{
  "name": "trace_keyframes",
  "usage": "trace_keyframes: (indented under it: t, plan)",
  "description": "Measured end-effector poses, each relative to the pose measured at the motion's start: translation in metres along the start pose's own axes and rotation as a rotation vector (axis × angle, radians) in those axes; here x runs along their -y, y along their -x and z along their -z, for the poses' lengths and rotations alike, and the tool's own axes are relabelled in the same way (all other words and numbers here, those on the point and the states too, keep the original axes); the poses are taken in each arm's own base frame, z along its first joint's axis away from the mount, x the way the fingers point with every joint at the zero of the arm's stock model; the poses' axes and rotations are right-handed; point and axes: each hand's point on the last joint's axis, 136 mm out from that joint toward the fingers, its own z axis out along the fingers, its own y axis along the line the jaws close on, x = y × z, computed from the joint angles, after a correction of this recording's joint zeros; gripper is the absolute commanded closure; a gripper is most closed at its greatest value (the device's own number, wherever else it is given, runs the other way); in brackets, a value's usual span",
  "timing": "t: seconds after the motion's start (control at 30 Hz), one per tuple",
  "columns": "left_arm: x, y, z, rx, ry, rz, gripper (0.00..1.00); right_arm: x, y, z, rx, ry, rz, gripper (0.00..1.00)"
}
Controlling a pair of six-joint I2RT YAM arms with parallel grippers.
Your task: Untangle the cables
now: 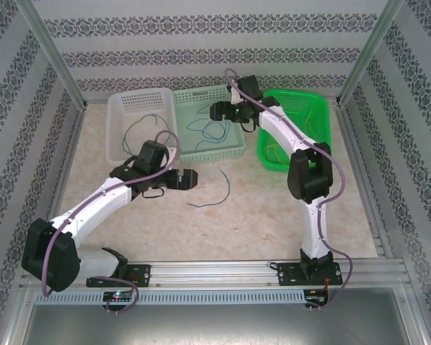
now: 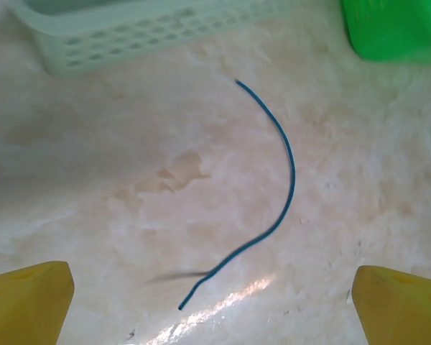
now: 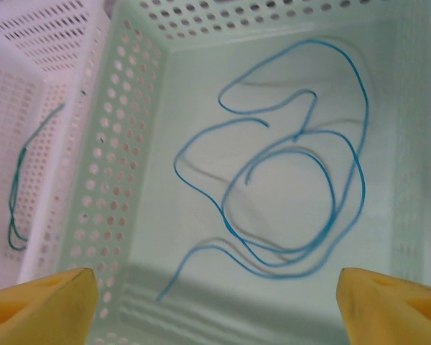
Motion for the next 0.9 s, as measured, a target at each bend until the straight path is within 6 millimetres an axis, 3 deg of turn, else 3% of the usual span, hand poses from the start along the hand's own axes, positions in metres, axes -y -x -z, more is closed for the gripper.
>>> trace_keyframes:
  t: [0.13, 0.37, 0.57, 0.73, 0.9]
  plan:
    - [0.021, -0.014, -0.011, -0.054, -0.002, -0.146, 0.01, -0.006, -0.007, 0.028, 0.007, 0.02, 0.002, 0.12]
    - [0.047, -0.037, -0.045, -0.237, 0.035, -0.396, 0.17, -0.031, -0.003, 0.086, 0.106, 0.074, 0.036, 0.11]
    - [0.024, -0.071, -0.067, -0.438, 0.121, -0.516, 0.25, -0.02, -0.02, 0.097, 0.095, 0.064, 0.021, 0.11]
    - [0.003, -0.089, -0.066, -0.564, 0.185, -0.583, 0.28, 0.005, -0.037, 0.1, 0.068, 0.027, -0.02, 0.11]
    - [-0.008, -0.098, -0.064, -0.63, 0.212, -0.62, 0.28, 0.016, -0.039, 0.111, 0.081, 0.012, -0.039, 0.11]
